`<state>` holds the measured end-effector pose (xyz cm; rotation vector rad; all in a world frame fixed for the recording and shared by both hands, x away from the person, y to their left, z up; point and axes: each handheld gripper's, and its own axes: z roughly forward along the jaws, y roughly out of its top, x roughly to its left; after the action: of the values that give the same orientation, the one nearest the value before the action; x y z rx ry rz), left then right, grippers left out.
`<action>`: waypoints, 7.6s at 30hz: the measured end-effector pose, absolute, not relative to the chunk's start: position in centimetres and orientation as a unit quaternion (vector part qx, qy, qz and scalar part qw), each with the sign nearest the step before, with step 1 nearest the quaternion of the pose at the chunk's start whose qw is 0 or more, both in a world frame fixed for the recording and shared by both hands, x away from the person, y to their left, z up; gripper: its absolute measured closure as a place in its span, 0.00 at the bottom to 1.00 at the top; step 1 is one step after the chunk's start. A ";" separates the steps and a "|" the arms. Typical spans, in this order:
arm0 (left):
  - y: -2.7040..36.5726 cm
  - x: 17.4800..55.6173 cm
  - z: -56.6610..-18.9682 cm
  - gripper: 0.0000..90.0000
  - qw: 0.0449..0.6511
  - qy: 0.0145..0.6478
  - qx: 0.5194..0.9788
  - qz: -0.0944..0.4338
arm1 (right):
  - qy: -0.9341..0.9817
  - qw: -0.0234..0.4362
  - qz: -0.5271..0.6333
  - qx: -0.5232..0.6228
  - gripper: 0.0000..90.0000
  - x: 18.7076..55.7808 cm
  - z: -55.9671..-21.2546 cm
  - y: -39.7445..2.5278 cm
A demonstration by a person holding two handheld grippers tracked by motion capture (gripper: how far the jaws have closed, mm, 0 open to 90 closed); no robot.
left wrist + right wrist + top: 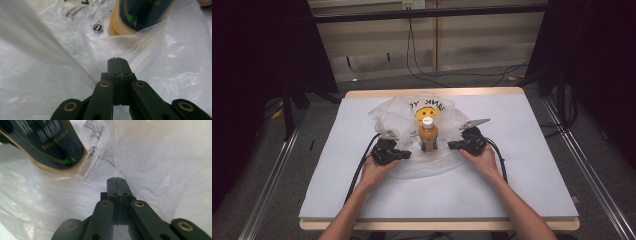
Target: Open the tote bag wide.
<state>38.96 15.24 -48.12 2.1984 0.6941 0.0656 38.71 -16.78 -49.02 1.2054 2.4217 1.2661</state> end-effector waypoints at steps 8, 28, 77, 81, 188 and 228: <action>15.9 36.9 -45.7 1.00 0.448 0.246 0.859 0.025 | 0.795 0.078 0.460 0.389 1.00 37.7 -47.1 -17.3; 22.7 36.2 -38.5 1.00 0.552 0.252 0.790 0.087 | 0.759 0.102 0.534 0.357 1.00 37.6 -40.6 -18.0; 12.8 43.2 -46.2 1.00 0.252 0.209 0.943 0.057 | 0.918 0.008 0.268 0.293 1.00 41.7 -46.5 -14.7; 13.3 43.0 -46.2 1.00 0.255 0.213 0.942 0.051 | 0.929 -0.004 0.254 0.271 1.00 40.5 -46.3 -14.9; 17.7 37.1 -40.9 1.00 0.394 0.190 0.898 0.041 | 0.876 0.057 0.393 0.273 1.00 39.4 -40.2 -18.8; 9.6 32.8 -47.3 1.00 0.346 0.103 0.932 -0.039 | 0.888 0.017 0.283 0.363 1.00 49.8 -47.0 -9.5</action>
<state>32.83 9.59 -47.29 2.4181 0.2681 -0.1024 49.77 -9.51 -47.00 1.1273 2.7583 0.8800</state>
